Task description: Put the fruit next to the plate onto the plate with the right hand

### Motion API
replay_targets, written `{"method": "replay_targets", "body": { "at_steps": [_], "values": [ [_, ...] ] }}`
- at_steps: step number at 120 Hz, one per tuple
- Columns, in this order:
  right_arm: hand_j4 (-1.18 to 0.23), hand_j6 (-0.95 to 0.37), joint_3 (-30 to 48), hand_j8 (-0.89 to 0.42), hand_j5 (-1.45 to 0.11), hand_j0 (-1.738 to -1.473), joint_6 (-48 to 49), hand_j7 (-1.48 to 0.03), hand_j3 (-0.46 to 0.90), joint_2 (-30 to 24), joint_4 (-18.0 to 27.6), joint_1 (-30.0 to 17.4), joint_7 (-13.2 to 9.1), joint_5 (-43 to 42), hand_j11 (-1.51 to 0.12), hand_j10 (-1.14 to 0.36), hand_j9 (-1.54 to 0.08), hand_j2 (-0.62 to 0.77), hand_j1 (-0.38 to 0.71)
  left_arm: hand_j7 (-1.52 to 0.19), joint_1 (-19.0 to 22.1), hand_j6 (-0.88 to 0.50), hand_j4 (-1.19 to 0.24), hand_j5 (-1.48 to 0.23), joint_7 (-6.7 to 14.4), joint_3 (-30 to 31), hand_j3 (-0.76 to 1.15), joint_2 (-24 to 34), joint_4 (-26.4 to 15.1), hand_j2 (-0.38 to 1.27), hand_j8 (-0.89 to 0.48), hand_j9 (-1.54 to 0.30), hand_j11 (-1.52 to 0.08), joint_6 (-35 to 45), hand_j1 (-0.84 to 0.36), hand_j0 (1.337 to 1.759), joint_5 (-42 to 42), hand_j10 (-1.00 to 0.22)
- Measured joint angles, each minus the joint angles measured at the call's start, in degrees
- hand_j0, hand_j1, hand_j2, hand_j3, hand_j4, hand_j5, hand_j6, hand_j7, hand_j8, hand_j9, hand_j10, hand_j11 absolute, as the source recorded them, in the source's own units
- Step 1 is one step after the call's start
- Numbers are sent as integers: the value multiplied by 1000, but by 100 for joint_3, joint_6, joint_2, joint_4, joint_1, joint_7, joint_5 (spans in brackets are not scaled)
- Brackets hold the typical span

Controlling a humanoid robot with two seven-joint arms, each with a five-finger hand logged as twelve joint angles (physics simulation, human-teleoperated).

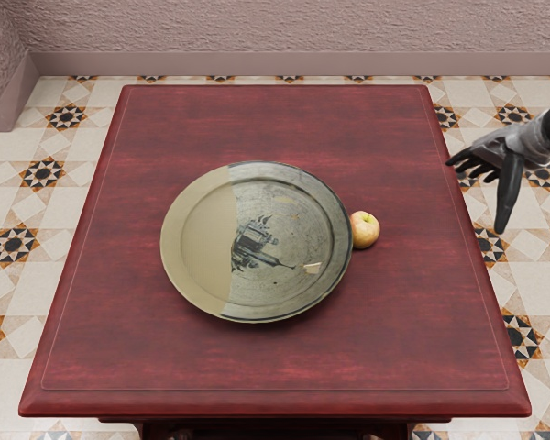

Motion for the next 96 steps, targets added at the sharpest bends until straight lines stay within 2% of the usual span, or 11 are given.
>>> {"method": "replay_targets", "body": {
  "at_steps": [17, 39, 49, 61, 80, 96],
  "values": [
    [-3, -5, 41, -4, 0, -1658, 1, 0, 0, 90, -35, 96, -1, 1, 0, -3, 0, 0, -349, 0, 0, -1, 0, 0, -2, 0, 0, 0, 0, 0, 0, 0, 0, 0, 349, 1658, 0, 0],
    [-3, -4, 264, -3, 0, -1658, 0, 0, 0, 215, 195, 329, -1, 11, 0, -2, 0, 0, -349, 0, 0, -1, 0, 0, 1, 1, 0, 0, 0, 0, -1, 0, 0, -1, 349, 1658, 0, 0],
    [-3, -4, 341, -3, 0, -1658, -54, 0, 0, 204, 850, 332, -1, -18, 0, -2, 0, 0, -349, 0, 0, -1, 0, 0, 2, 0, 0, 0, 0, 0, -1, 0, 0, 0, 349, 1658, 0, 0],
    [-3, -4, 211, -3, 0, -1658, -839, 0, 0, 145, 1636, 265, -1, -201, 0, -2, 0, 0, -349, 0, -1, -1, 0, 0, 1, 0, 0, 0, 0, 0, -1, 0, 0, 0, 349, 1658, 0, 0],
    [-3, -4, 116, -3, 0, -1658, -2302, 0, 0, 217, 2389, -144, -1, -901, 0, -2, 0, 0, -349, 0, -1, -1, 0, 0, 2, 0, 0, 0, 0, 0, 0, 0, 0, 0, 349, 1658, 0, 0],
    [-3, -4, 91, -3, 0, -1658, -3168, 0, 0, 324, 2913, -557, -1, -1412, 0, -2, 0, 1, -349, 0, 0, -1, 0, 0, 1, 0, 0, 0, 0, 0, 0, 0, 0, 0, 349, 1658, 0, 0]
  ]
}}
